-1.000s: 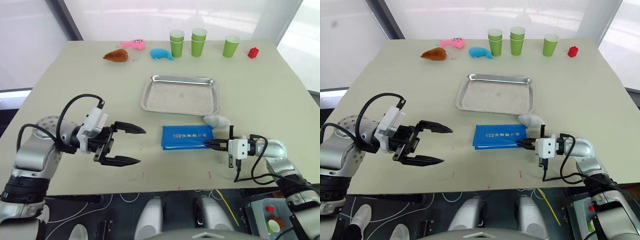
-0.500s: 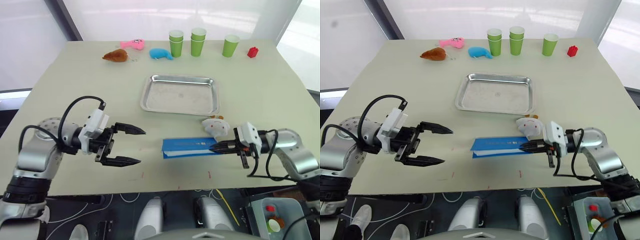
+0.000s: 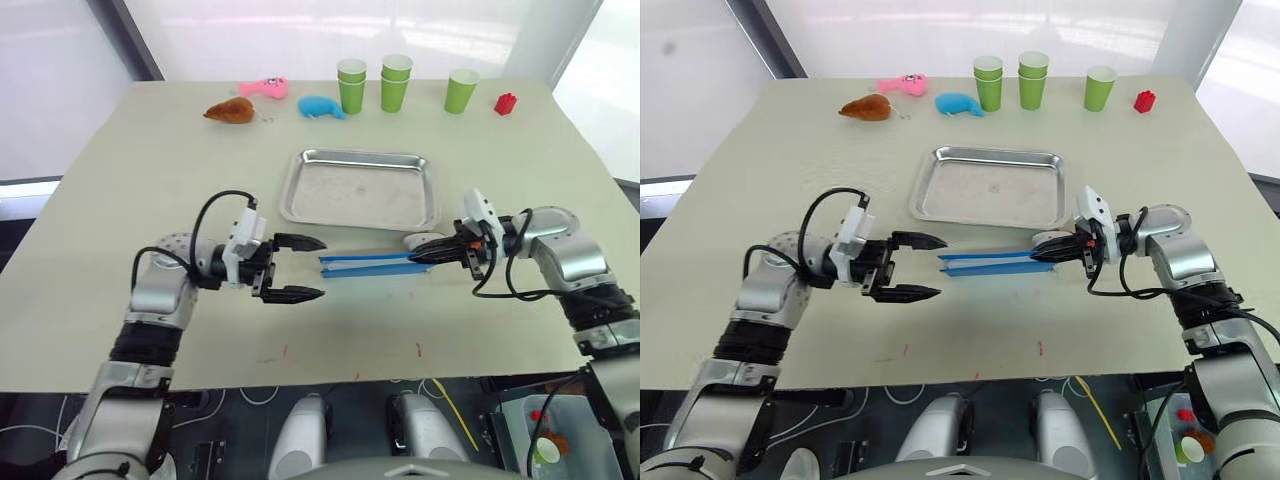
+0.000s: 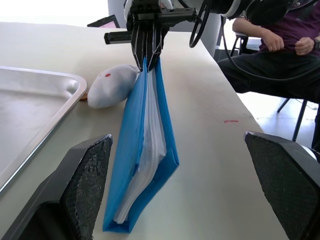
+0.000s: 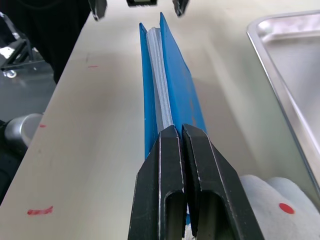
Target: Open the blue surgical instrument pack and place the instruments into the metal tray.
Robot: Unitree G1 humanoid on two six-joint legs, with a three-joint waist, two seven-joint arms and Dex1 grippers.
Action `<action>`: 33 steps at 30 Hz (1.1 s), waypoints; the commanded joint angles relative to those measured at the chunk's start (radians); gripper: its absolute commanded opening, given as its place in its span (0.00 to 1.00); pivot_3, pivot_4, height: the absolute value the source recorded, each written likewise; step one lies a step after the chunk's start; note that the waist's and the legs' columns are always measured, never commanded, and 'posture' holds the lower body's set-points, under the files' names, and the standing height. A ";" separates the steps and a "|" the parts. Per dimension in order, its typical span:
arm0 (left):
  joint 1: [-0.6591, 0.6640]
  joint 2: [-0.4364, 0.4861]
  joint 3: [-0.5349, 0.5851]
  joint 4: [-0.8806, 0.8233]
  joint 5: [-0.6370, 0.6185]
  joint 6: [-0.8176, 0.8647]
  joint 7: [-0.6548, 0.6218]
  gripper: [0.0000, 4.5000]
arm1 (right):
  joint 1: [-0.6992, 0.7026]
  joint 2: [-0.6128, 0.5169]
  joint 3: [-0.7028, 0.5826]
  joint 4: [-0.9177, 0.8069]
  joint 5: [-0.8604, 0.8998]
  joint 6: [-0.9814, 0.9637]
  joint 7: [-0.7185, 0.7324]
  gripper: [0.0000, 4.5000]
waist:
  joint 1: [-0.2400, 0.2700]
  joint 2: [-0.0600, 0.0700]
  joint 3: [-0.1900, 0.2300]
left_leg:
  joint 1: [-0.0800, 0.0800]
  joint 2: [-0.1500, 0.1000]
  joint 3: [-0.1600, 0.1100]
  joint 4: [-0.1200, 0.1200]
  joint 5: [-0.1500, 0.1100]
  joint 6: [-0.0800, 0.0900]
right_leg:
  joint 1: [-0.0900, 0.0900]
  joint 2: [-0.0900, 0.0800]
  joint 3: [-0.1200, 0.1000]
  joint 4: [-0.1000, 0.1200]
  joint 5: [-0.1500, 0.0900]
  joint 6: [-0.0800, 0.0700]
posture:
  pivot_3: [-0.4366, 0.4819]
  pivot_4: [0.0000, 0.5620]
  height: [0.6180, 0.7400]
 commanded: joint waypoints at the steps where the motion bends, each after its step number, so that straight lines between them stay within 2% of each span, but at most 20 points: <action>1: -0.039 -0.026 0.004 0.056 0.014 -0.034 -0.007 1.00 | -0.017 0.004 -0.014 -0.003 -0.008 0.010 0.024 0.00 | 0.000 0.000 0.000 | 0.000 0.000 0.000 0.000 0.000 0.000 | 0.000 0.000 0.000 0.000 0.000 0.000 | 0.48 0.27 1.00; 12: -0.137 -0.119 -0.026 0.281 0.096 -0.140 -0.054 1.00 | -0.072 0.045 -0.030 0.085 -0.055 -0.003 0.023 0.00 | -0.010 0.000 0.000 | 0.000 0.000 0.000 0.000 0.000 0.000 | 0.000 0.000 0.000 0.001 0.000 0.000 | 0.48 0.27 1.00; 15: -0.147 -0.126 -0.014 0.311 0.092 -0.146 -0.058 0.84 | -0.082 0.054 -0.033 0.102 -0.065 -0.015 0.019 0.00 | -0.016 0.000 0.000 | 0.000 0.000 0.000 0.000 0.000 0.000 | 0.000 0.000 0.000 0.002 0.000 0.000 | 0.48 0.27 1.00; 18: -0.141 -0.123 -0.005 0.324 0.091 -0.151 -0.064 0.60 | -0.087 0.059 -0.034 0.110 -0.071 -0.020 0.016 0.00 | -0.018 0.000 0.000 | 0.000 0.000 0.000 0.000 0.000 0.000 | 0.000 0.000 0.000 0.002 0.000 0.000 | 0.48 0.27 1.00; 19: -0.136 -0.123 -0.003 0.324 0.090 -0.153 -0.065 0.55 | -0.088 0.061 -0.036 0.112 -0.072 -0.021 0.015 0.00 | -0.019 0.000 0.000 | 0.000 0.000 -0.001 0.000 0.000 0.000 | 0.000 0.000 0.000 0.002 0.000 0.000 | 0.48 0.27 1.00; 20: -0.133 -0.124 -0.001 0.324 0.088 -0.153 -0.064 0.42 | -0.089 0.061 -0.036 0.114 -0.073 -0.020 0.014 0.00 | -0.019 0.000 0.000 | 0.000 0.000 -0.001 0.000 0.000 0.000 | 0.000 0.000 0.000 0.002 0.000 0.000 | 0.48 0.27 1.00; 21: -0.131 -0.128 0.007 0.323 0.083 -0.152 -0.056 0.38 | -0.090 0.063 -0.037 0.115 -0.074 -0.020 0.014 0.00 | -0.019 0.000 0.000 | 0.000 0.000 -0.001 0.000 0.000 0.000 | 0.000 0.000 0.000 0.002 0.000 0.000 | 0.48 0.27 1.00; 22: -0.129 -0.132 0.015 0.322 0.077 -0.151 -0.050 0.26 | -0.090 0.064 -0.038 0.116 -0.075 -0.020 0.013 0.00 | -0.019 0.000 0.000 | 0.000 0.000 -0.001 0.000 0.000 0.000 | 0.000 0.000 0.000 0.002 0.000 0.000 | 0.48 0.27 1.00; 25: -0.122 -0.142 0.042 0.307 0.049 -0.124 -0.031 0.01 | -0.089 0.070 -0.038 0.119 -0.081 -0.027 0.012 0.00 | -0.019 0.000 0.000 | 0.000 0.000 -0.001 0.000 0.000 0.000 | 0.000 0.000 0.000 0.002 0.000 0.000 | 0.48 0.27 1.00; 33: -0.088 -0.142 0.064 0.256 0.036 -0.082 -0.031 0.01 | -0.094 0.094 -0.070 0.143 -0.099 -0.098 -0.046 0.00 | -0.020 0.000 0.000 | 0.000 0.000 -0.001 0.000 0.000 0.000 | 0.000 0.000 0.000 0.002 0.000 0.000 | 0.48 0.27 1.00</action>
